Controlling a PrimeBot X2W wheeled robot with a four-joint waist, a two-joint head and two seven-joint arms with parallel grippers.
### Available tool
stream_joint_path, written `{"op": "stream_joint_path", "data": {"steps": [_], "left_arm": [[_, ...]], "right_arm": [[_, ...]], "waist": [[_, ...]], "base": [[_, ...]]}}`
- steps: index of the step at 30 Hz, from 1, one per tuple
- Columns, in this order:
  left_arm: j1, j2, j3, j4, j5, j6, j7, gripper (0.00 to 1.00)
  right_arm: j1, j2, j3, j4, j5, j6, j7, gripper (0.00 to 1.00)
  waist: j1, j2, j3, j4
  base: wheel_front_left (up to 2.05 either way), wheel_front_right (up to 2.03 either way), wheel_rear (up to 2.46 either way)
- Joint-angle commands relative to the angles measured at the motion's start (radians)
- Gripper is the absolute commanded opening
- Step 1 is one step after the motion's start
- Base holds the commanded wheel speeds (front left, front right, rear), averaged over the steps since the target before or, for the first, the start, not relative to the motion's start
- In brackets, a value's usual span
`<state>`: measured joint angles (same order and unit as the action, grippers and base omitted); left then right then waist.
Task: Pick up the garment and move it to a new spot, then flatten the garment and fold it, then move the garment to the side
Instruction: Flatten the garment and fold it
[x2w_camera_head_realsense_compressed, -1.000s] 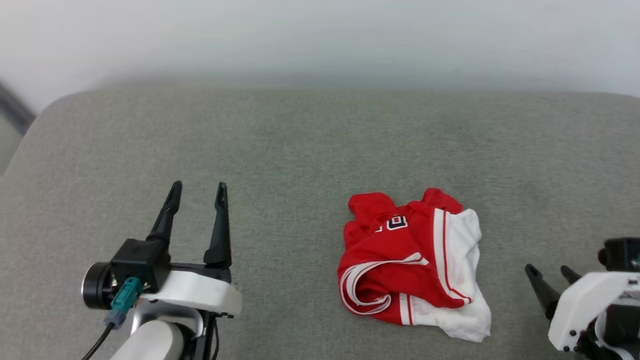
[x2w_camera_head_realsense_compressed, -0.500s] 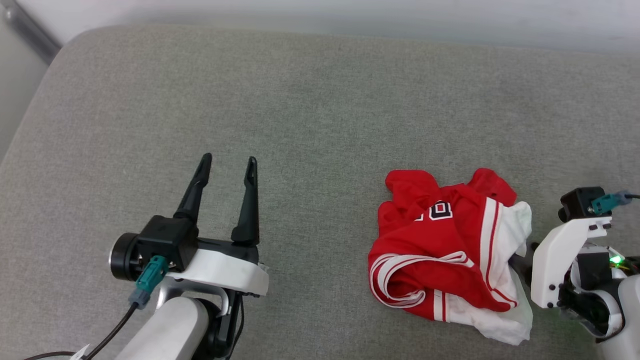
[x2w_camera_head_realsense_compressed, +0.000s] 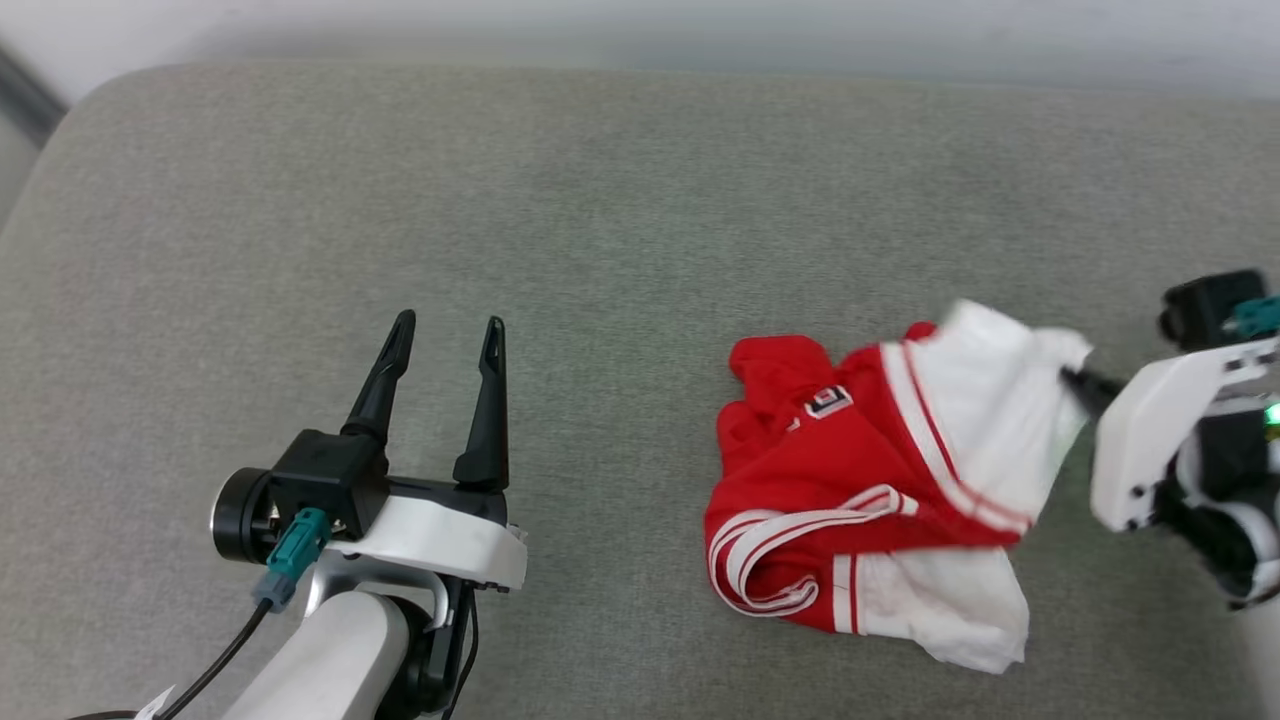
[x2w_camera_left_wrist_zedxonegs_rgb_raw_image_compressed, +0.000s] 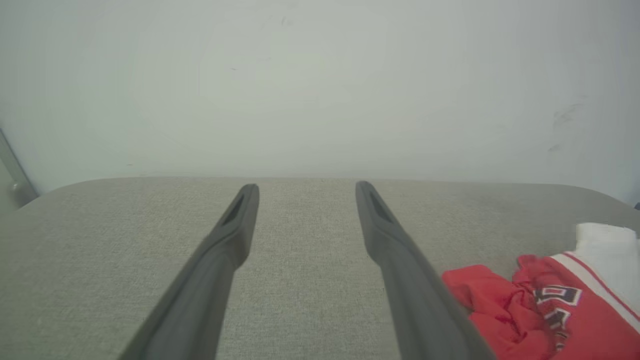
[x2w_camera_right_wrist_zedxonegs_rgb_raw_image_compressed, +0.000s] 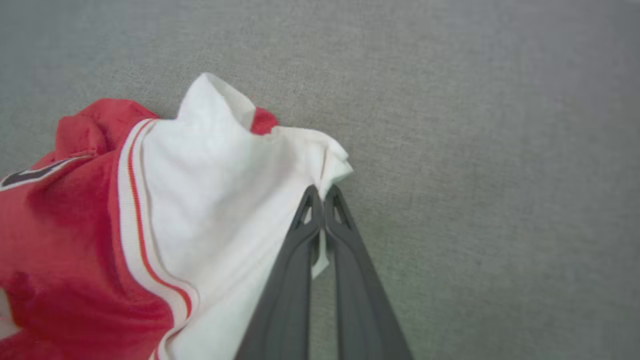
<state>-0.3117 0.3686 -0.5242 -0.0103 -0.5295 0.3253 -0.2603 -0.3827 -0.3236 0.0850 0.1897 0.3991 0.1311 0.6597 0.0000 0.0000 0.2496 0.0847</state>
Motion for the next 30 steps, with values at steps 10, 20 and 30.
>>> {"op": "stream_joint_path", "data": {"steps": [10,20,30], "left_arm": [[0.024,0.019,0.002,-0.01,0.002,0.008,0.006,1.0],[0.043,0.032,0.017,-0.005,-0.013,0.02,0.007,1.0],[0.113,0.046,0.037,-0.004,-0.038,0.045,0.006,1.0]], "right_arm": [[0.048,-0.009,-0.344,0.0,-0.111,-0.001,-0.102,0.0],[0.11,0.093,-0.523,0.272,-0.158,-0.001,-0.308,0.73],[0.117,0.108,-0.465,0.275,-0.18,-0.001,-0.672,1.0]], "waist": [[0.0,0.0,-0.016,-0.062],[0.0,0.0,-0.019,-0.066],[0.0,0.0,-0.087,-0.086]], "base": [[0.0,0.0,0.0],[0.0,0.0,0.0],[0.0,0.0,0.0]]}}
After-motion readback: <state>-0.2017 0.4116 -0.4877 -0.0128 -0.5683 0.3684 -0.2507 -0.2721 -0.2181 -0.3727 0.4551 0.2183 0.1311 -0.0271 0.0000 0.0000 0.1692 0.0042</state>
